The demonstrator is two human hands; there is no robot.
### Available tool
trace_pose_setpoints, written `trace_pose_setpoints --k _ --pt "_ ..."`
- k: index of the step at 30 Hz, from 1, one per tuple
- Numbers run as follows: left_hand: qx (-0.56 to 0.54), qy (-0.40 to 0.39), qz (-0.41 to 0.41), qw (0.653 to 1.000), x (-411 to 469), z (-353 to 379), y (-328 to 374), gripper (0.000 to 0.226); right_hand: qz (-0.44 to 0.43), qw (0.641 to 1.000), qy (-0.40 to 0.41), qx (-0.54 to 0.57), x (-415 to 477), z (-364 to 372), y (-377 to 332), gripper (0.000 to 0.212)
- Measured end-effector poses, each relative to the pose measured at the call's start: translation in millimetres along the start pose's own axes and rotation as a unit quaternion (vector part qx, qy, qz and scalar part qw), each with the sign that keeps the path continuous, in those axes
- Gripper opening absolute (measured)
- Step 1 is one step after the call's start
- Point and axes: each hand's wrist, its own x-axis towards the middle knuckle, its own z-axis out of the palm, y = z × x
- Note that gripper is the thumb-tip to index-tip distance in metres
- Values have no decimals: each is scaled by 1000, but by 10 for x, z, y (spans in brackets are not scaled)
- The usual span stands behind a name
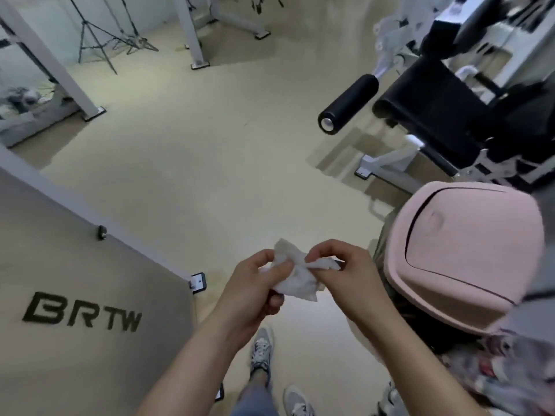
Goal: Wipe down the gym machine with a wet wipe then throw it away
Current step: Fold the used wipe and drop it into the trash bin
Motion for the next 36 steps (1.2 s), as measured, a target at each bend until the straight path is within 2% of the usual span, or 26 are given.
trace_pose_setpoints --k 3,5,7,10,12,16,22,24,26,29,31,36 --pt "-5 -37 -11 999 388 206 182 6 39 998 34 24 157 -190 32 21" --pt "-2 -63 -12 998 617 313 314 10 68 993 24 98 262 -261 12 18" --pt "-1 -99 -16 995 827 400 448 14 81 983 50 154 385 -319 -6 25" --pt "11 -178 -35 983 1081 500 603 28 84 979 141 120 530 -391 -14 23" --pt "46 -225 -36 973 1225 605 644 31 89 963 225 118 583 -453 40 18" --pt "172 -290 -31 941 1481 952 589 18 113 915 349 170 636 -629 237 16" --pt "329 -324 19 887 1901 1679 508 15 109 857 383 328 774 -1083 408 17" --pt "345 -330 35 878 2080 1941 515 11 108 856 376 337 904 -1318 463 21" --pt "355 -350 34 866 2273 2197 519 8 120 850 408 311 1071 -1606 542 21" --pt "408 -373 44 832 2626 2504 451 35 161 824 493 226 1315 -2040 749 23" --pt "468 -376 73 796 2896 2667 364 44 174 811 527 185 1446 -2288 883 18" --pt "621 -397 116 666 3557 3141 171 59 230 785 565 106 1702 -2643 1366 22"
